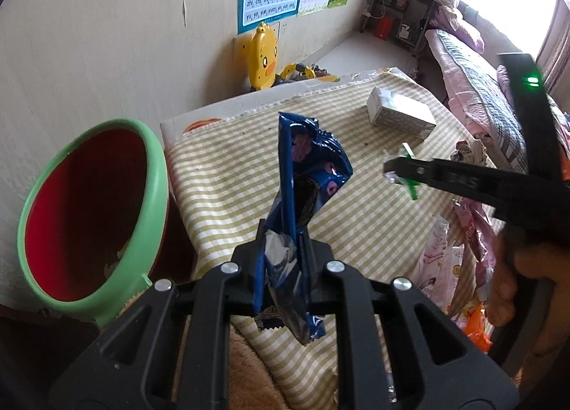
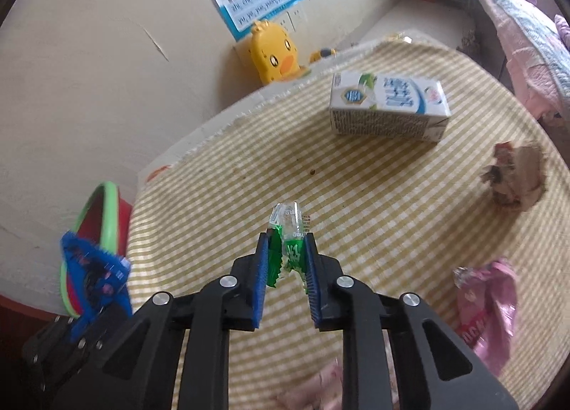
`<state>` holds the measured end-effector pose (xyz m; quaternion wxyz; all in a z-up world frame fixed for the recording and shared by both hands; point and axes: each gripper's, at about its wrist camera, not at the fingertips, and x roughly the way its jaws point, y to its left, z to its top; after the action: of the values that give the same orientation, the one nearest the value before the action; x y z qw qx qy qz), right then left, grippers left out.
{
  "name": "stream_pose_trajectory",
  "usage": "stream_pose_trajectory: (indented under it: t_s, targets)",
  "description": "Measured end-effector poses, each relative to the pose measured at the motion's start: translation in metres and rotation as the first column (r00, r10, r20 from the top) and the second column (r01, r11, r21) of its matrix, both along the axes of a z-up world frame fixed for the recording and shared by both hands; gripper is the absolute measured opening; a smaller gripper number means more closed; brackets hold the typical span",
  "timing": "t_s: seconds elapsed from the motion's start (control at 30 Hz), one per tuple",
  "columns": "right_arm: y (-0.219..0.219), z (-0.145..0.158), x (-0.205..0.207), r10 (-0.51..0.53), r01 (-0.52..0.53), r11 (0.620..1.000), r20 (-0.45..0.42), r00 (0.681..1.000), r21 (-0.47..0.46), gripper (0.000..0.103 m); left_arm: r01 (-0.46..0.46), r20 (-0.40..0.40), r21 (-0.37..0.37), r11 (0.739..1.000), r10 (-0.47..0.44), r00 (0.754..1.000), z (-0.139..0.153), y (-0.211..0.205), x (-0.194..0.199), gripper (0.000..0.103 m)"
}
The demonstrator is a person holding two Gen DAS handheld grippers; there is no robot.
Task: Collect trash
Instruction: 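Carry the blue and green wrappers to the bucket and drop them in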
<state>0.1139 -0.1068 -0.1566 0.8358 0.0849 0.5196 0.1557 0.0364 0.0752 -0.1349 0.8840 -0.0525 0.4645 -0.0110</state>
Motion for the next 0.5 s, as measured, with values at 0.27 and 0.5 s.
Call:
stream_pose_trajectory:
  t_s: [0.27,0.5]
  targets:
    - [-0.014,0.048,-0.037,-0.022,0.014,0.997,0.105,0.994,0.072,0.017,0.009,0.054,0.057,0.998,-0.012,0.998,0.022,-0.006,-0.005,0.015]
    - [-0.018,0.077,-0.061,-0.025,0.009,0.995,0.165,0.986,0.097,0.017,-0.009,0.112,0.098,0.995,-0.002,0.994,0.045,-0.002,-0.010,0.015]
